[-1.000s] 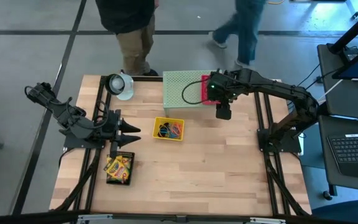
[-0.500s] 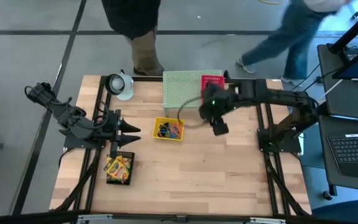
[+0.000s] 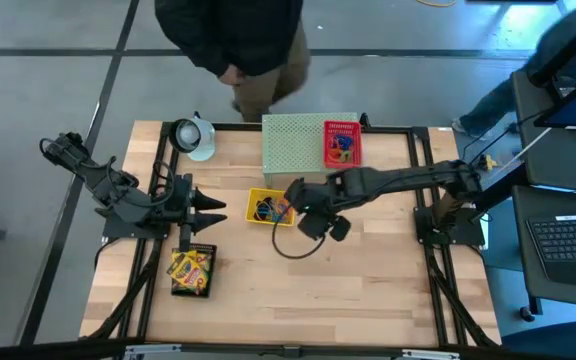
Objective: Pick & Place Office Desk Supplies
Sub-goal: Put the yellow bin on the shelf
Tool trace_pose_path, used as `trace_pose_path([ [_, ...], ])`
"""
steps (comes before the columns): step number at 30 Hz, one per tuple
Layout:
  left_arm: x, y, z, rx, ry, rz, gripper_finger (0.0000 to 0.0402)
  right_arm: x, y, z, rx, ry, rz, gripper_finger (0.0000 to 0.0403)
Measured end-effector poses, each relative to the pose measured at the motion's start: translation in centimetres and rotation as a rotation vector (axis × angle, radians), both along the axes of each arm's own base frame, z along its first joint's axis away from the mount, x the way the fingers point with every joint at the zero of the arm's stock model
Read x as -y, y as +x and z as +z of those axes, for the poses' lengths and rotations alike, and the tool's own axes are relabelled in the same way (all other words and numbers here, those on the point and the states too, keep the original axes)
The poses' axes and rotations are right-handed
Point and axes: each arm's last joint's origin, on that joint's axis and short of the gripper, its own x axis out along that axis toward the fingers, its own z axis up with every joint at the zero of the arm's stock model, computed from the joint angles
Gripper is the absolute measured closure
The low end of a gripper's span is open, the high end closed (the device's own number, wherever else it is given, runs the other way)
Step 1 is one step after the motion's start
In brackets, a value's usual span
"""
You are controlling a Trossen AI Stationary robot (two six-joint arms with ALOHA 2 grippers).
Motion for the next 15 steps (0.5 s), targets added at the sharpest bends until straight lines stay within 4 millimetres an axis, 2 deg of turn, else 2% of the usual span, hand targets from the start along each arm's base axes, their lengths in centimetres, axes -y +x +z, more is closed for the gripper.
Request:
trace_pose_path([
  [6,-0.1,0.0,0.0,0.003,0.005,0.042,0.0254,-0.2,2.3,-1.7,0.07,-0.03,0.013,0.0213],
  [15,-0.1,0.0,0.0,-0.002,0.043,0.038,0.0254,0.7,4.5,-6.4,-0.044,-0.054,0.015,0.0213],
])
